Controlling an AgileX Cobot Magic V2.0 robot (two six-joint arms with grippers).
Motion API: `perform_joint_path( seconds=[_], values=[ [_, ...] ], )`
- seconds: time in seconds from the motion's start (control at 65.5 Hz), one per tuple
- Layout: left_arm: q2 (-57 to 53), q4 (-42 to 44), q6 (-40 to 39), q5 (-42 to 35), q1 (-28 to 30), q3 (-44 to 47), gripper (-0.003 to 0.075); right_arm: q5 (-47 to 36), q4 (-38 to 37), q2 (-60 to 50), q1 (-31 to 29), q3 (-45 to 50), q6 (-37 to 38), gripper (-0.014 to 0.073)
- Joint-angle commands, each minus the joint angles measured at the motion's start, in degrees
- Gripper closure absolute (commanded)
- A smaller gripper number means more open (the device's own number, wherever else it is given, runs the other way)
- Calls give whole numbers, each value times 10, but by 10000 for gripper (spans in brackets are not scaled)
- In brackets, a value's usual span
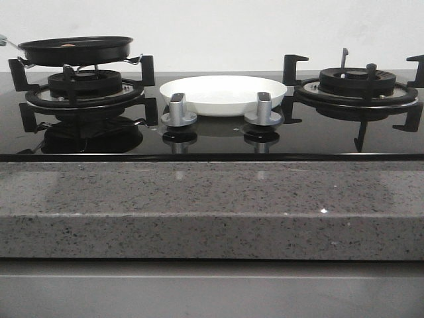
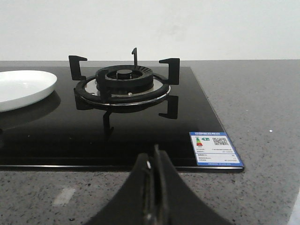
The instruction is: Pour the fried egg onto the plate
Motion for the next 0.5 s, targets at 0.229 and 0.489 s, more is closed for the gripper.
perform_joint_path(
  seconds=[0.229,0.489],
  values=[
    [-8,-5,-7,-97,-4,2,740,-90,-9,-11,-3,-5,-1,661],
    [-5,-5,-7,-46,-4,-108,740,-57,-9,-11,-3,-90,-1,661]
  ],
)
